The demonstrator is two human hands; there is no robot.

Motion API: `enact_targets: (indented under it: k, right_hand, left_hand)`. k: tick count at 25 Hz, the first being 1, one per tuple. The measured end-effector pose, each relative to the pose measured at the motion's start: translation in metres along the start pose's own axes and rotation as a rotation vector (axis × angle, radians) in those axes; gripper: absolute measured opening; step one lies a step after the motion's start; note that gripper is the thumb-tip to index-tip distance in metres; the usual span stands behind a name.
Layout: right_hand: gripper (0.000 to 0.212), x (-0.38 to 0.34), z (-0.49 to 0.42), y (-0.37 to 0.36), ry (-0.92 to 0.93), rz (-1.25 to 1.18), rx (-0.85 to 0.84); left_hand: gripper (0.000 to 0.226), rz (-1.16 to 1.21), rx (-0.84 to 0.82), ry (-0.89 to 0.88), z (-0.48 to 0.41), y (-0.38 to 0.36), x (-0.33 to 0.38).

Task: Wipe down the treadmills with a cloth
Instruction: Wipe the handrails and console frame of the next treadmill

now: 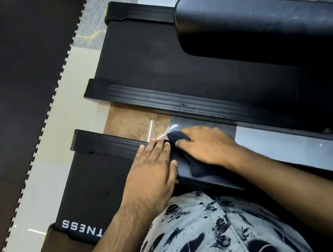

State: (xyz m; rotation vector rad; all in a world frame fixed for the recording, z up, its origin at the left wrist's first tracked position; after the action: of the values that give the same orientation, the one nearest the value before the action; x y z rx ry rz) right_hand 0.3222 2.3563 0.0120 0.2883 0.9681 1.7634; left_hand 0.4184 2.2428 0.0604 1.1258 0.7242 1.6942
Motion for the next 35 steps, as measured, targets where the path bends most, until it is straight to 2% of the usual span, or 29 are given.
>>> enact_targets:
  k: [2, 4, 5, 6, 8, 9, 10, 12, 13, 16, 17, 19, 20, 21, 24, 25, 27, 28, 30, 32, 33, 34, 35]
  right_hand:
    - [0.046, 0.003, 0.001, 0.000, 0.046, -0.043, 0.046]
    - [0.043, 0.016, -0.015, -0.001, -0.067, -0.126, -0.148]
    - [0.042, 0.016, -0.012, -0.003, -0.095, -0.135, -0.186]
    - [0.043, 0.015, 0.000, -0.005, -0.095, -0.117, -0.142]
    - [0.044, 0.009, 0.035, 0.001, -0.073, -0.017, 0.049]
    - [0.042, 0.010, 0.038, 0.001, -0.053, -0.025, 0.072]
    - [0.039, 0.019, 0.031, 0.002, -0.064, -0.024, 0.044]
    - [0.035, 0.040, 0.012, 0.000, -0.194, -0.081, -0.142]
    - [0.036, 0.043, 0.013, -0.002, -0.211, -0.082, -0.164]
    - [0.041, 0.033, 0.048, -0.001, -0.128, -0.017, 0.049]
    - [0.038, 0.039, 0.045, -0.003, -0.101, -0.035, 0.046]
    - [0.034, 0.060, 0.030, -0.003, -0.188, -0.104, -0.158]
    - [0.038, 0.066, 0.029, -0.007, -0.199, -0.102, -0.190]
    - [0.043, 0.067, 0.036, -0.010, -0.211, -0.099, -0.174]
    - [0.043, 0.054, 0.066, -0.006, -0.123, -0.075, 0.081]
    - [0.040, 0.061, 0.060, -0.006, -0.091, -0.075, 0.083]
    - [0.044, 0.082, 0.046, -0.008, -0.208, -0.128, -0.092]
    - [0.049, 0.088, 0.048, -0.010, -0.234, -0.105, -0.106]
    - [0.048, 0.077, 0.070, -0.013, -0.211, -0.020, 0.006]
    - [0.042, 0.070, 0.080, -0.011, -0.098, -0.031, 0.106]
    - [0.039, 0.078, 0.070, -0.008, -0.080, -0.061, 0.087]
    - [0.038, 0.088, 0.058, -0.007, -0.160, -0.100, -0.053]
    - [0.041, 0.098, 0.049, -0.010, -0.199, -0.120, -0.117]
  left_hand:
    - [0.076, 0.006, 0.003, 0.009, -0.005, 0.000, 0.000]
    - [0.079, -0.013, -0.026, 0.009, -0.005, -0.005, 0.002]
    - [0.081, -0.024, -0.043, 0.010, -0.004, -0.007, 0.004]
    - [0.082, -0.033, -0.059, 0.009, -0.002, -0.007, 0.006]
    - [0.083, -0.049, -0.064, 0.004, -0.004, -0.004, 0.011]
    - [0.083, -0.057, -0.059, -0.001, -0.007, -0.002, 0.012]
    - [0.083, -0.063, -0.056, -0.008, -0.009, -0.002, 0.014]
    - [0.082, -0.069, -0.064, -0.027, -0.009, -0.004, 0.020]
    - [0.082, -0.071, -0.081, -0.038, -0.007, -0.007, 0.024]
    - [0.078, -0.085, -0.101, -0.037, -0.007, -0.011, 0.034]
    - [0.073, -0.091, -0.101, -0.028, -0.009, -0.012, 0.034]
    - [0.063, -0.103, -0.117, -0.016, -0.009, -0.015, 0.035]
    - [0.059, -0.100, -0.134, -0.013, -0.007, -0.017, 0.038]
    - [0.059, -0.099, -0.150, -0.011, -0.004, -0.017, 0.040]
    - [0.066, -0.105, -0.136, -0.016, -0.007, -0.015, 0.050]
    - [0.068, -0.108, -0.137, -0.023, -0.009, -0.017, 0.053]
    - [0.063, -0.121, -0.153, -0.051, -0.009, -0.023, 0.061]
    - [0.060, -0.120, -0.166, -0.058, -0.007, -0.026, 0.068]
    - [0.058, -0.109, -0.187, -0.063, -0.004, -0.028, 0.080]
    - [0.059, -0.118, -0.182, -0.077, -0.010, -0.026, 0.084]
    - [0.062, -0.132, -0.187, -0.079, -0.013, -0.028, 0.084]
    - [0.066, -0.150, -0.192, -0.074, -0.013, -0.029, 0.084]
    - [0.069, -0.160, -0.192, -0.065, -0.012, -0.030, 0.084]
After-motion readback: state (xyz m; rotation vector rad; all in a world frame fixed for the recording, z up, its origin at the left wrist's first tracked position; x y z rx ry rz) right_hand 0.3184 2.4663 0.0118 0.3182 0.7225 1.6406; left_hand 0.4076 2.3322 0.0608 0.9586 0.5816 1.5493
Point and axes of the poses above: each hand's wrist, its own z-axis away from the middle knuckle, its own y-axis out of the back of the hand, x = y × z, the point moved 5 cm from there along -z, towards the middle knuckle, and after that the axes turned 7 degrees about z, right-handed, at the moved point
